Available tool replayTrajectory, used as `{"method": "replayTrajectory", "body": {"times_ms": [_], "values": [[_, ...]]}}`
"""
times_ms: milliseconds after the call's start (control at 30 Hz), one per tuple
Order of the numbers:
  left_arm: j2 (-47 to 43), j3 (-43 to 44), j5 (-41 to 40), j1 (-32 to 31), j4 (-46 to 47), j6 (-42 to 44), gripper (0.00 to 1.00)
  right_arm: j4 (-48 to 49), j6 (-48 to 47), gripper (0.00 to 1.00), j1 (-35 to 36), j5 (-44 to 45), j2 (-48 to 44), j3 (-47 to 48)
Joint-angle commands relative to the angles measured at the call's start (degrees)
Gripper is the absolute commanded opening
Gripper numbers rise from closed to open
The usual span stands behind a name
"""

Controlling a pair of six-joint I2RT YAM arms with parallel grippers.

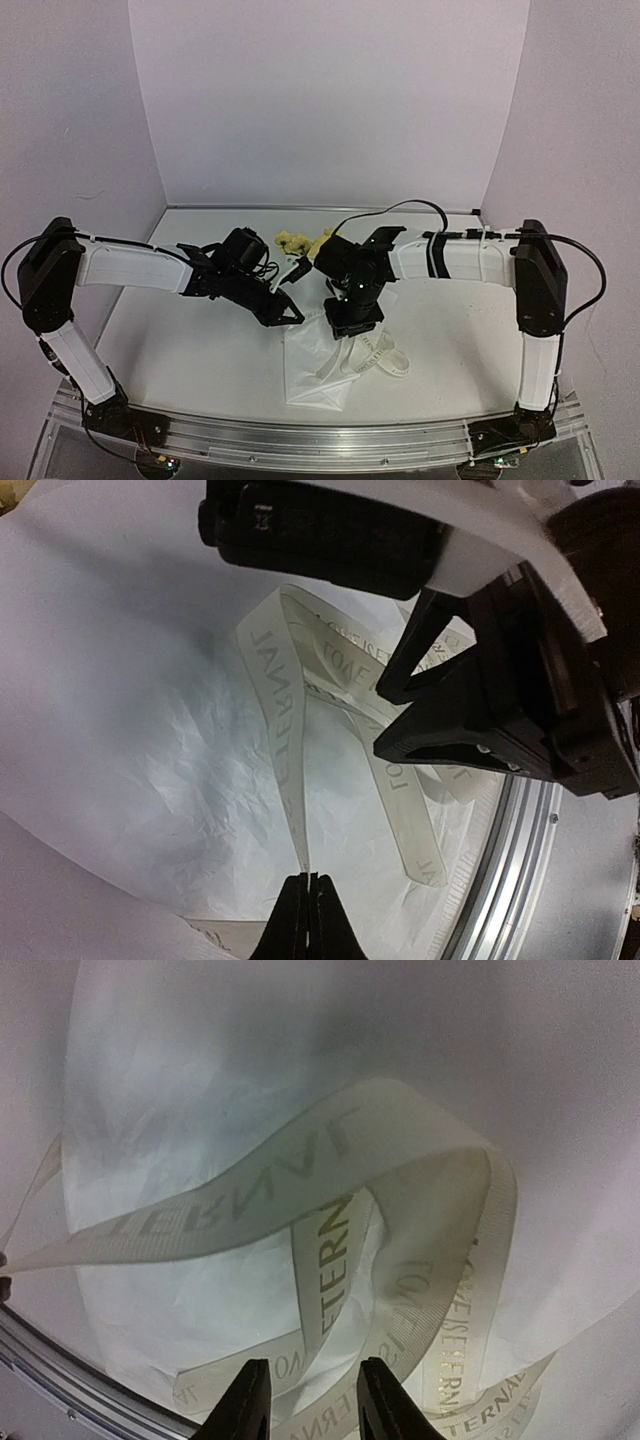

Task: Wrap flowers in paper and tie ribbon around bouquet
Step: Tie the ribbon around the folded bouquet.

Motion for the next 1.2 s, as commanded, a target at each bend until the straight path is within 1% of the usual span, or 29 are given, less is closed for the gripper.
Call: {"method": "replayTrajectory", "body": {"times_ms": [0, 33, 67, 100, 167, 200, 233, 333, 500, 700, 900, 1033, 1167], "values": [[-0.6, 0.9, 0.1, 0.1, 1.4, 0.3, 0.00, 1.4, 3.4, 0.28, -0.2, -0.8, 1.4, 2.2], [-0.7, 0.9, 0.1, 0.1, 1.4, 0.3, 0.00, 1.7, 3.7, 0.26, -0.2, -0.7, 1.6, 2.0], [-0.8, 0.8, 0.1, 0.1, 1.4, 0.3, 0.00, 1.9, 3.9, 0.23, -0.1, -0.6, 1.8, 1.9], [-0.8, 0.8, 0.1, 0.1, 1.4, 0.3, 0.00, 2.2, 4.0, 0.18, -0.1, -0.4, 2.0, 1.7], [-0.8, 0.7, 0.2, 0.1, 1.2, 0.3, 0.00, 2.6, 4.5, 0.06, -0.2, -0.3, 2.4, 1.6], [-0.9, 0.6, 0.2, 0.1, 1.1, 0.3, 0.00, 3.0, 5.1, 0.01, -0.1, -0.2, 2.5, 1.6], [-1.0, 0.6, 0.2, 0.1, 1.1, 0.3, 0.00, 3.6, 5.6, 0.00, -0.2, -0.3, 2.6, 1.6], [-1.6, 0.5, 0.0, 0.1, 0.8, 0.3, 0.00, 6.5, 7.5, 0.00, -0.9, -1.4, 2.8, 1.4], [-1.9, 0.8, -0.3, 0.1, 0.2, 0.3, 0.00, 15.6, 12.2, 0.00, -3.8, -2.3, 2.1, -0.6], [-2.3, 0.8, -0.7, 0.1, -0.3, 0.3, 0.00, 26.4, 14.0, 0.00, -5.4, 1.2, -1.2, -6.5], [-2.6, 0.6, -0.5, 0.1, -0.3, 0.2, 0.00, 38.0, 23.0, 0.00, -5.2, -2.3, 0.2, -12.4], [-2.7, 0.6, -0.6, 0.1, -0.3, 0.0, 0.00, 40.6, 23.5, 0.00, -5.2, -3.6, -0.6, -14.3], [-2.6, 1.0, 0.5, 0.1, -0.7, 0.5, 0.00, 42.2, 23.1, 0.00, -5.3, -7.2, 0.0, -13.8]]}}
